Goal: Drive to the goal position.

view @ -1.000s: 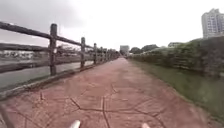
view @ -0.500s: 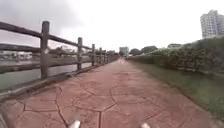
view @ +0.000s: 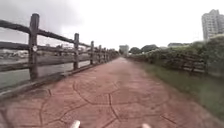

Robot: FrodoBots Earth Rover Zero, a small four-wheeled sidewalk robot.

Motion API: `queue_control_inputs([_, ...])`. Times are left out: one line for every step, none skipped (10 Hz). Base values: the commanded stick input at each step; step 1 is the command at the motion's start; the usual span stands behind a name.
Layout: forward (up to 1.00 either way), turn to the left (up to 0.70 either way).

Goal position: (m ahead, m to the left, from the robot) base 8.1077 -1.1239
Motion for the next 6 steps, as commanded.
queue_control_inputs([0.70, 0.00])
queue_control_inputs([0.70, 0.00])
queue_control_inputs([0.70, 0.00])
queue_control_inputs([0.70, 0.00])
queue_control_inputs([0.70, 0.00])
queue_control_inputs([0.70, 0.00])
